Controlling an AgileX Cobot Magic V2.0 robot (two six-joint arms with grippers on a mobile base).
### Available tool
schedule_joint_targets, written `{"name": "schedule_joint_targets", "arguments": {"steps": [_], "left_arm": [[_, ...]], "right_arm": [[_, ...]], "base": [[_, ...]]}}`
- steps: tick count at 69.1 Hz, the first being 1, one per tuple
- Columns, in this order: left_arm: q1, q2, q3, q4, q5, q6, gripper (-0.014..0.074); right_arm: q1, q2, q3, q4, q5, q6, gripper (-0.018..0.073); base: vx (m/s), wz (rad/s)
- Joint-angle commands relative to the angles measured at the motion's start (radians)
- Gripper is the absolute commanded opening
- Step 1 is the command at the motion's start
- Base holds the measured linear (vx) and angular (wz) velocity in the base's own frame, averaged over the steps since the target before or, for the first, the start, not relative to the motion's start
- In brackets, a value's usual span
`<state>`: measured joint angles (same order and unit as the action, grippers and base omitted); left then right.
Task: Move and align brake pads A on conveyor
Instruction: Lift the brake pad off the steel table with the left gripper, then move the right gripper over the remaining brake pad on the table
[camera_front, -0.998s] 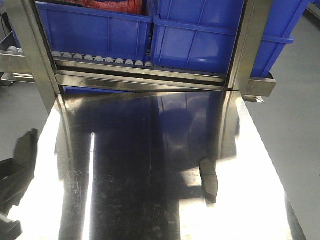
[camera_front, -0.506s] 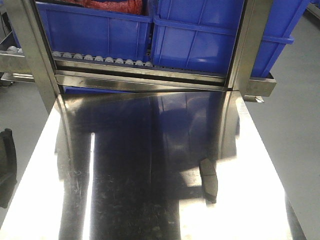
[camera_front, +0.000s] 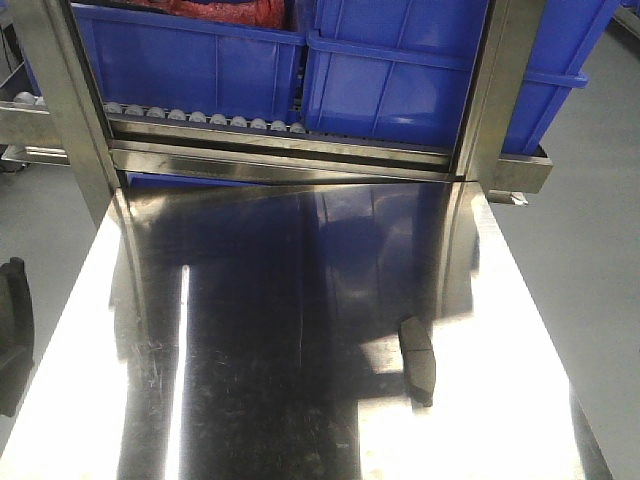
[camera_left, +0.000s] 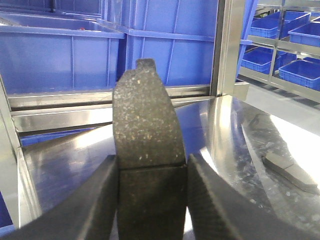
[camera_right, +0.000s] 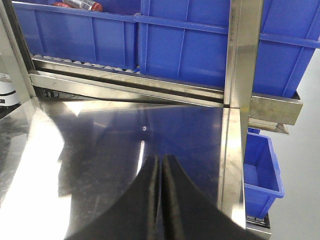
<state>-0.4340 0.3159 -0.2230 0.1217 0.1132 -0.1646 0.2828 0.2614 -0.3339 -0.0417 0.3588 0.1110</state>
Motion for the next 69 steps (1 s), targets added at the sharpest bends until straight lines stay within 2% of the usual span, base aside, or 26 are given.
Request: {"name": "schedule_joint_targets", "arguments": {"steps": [1,35,43,52,63,69], "left_arm": [[-0.006,0.005,-0.031,0.001,-0.1,-0.001,0.0147],[-0.006,0.005,-0.031,0.001,-0.1,-0.001,0.0147],[-0.006,0.005,-0.031,0.001,-0.1,-0.001,0.0147],[-0.006,0.005,-0.031,0.001,-0.1,-0.001,0.0147],[-0.006,0.005,-0.031,0.001,-0.1,-0.001,0.0147],[-0.006,0.005,-0.031,0.001,-0.1,-0.001,0.0147]], "right_arm": [[-0.004,0.011,-0.029,-0.01,-0.074,-0.007,-0.0008],[-0.004,0.011,-0.029,-0.013,-0.082,-0.008,-0.0004],[-0.004,0.011,-0.029,-0.013,-0.08,-0.008,0.0044],[-0.004,0.011,-0.029,-0.014,-0.082,-0.008,0.0219],[-0.004,0.011,-0.029,-0.032,-0.082,-0.008,0.0573],[-0.004,0.011,-0.029,-0.03,-0.086,0.002,0.0699]], "base": [[0.0,0.0],[0.0,0.0],[0.0,0.0],[0.0,0.0],[0.0,0.0],[0.0,0.0]]}}
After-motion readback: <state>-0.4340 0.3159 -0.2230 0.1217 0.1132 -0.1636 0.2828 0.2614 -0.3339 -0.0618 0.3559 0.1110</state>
